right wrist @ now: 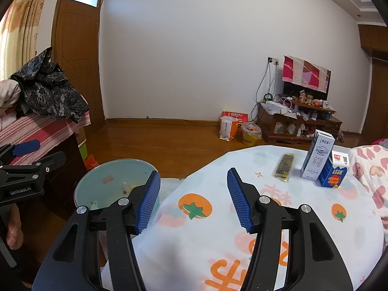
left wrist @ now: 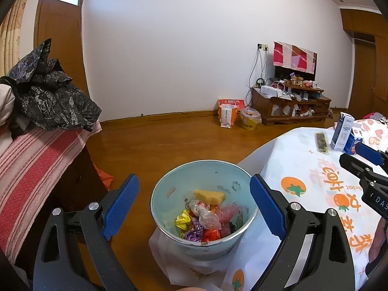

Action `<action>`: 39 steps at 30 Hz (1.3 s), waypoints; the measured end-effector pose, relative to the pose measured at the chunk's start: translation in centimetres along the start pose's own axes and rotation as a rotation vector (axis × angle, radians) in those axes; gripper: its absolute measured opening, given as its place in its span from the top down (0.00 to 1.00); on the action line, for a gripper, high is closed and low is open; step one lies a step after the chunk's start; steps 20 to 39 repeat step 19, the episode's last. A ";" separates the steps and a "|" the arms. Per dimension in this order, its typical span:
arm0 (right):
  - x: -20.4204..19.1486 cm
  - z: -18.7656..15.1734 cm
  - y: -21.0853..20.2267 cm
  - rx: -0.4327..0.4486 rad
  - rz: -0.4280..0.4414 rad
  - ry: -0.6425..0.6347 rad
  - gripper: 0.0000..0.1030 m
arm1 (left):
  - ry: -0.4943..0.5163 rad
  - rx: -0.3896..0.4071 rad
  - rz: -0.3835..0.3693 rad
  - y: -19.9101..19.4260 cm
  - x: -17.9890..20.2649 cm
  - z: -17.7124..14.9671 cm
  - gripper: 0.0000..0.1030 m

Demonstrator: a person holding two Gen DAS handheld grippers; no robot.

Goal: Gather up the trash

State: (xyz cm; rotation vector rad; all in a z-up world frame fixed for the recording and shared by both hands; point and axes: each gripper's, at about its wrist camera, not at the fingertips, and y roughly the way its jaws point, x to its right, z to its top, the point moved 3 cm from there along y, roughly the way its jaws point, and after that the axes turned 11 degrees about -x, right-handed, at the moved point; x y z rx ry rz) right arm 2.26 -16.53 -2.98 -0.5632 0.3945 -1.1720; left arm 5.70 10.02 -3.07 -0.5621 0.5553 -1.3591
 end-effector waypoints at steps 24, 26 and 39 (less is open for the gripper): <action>16.9 -3.8 2.8 -0.202 -0.220 0.264 0.32 | 0.014 -0.056 -0.073 1.4 0.6 -0.6 0.09; 16.9 -3.8 2.8 -0.202 -0.220 0.264 0.32 | 0.014 -0.056 -0.073 1.4 0.6 -0.6 0.09; 16.9 -3.8 2.8 -0.202 -0.220 0.264 0.32 | 0.014 -0.056 -0.073 1.4 0.6 -0.6 0.09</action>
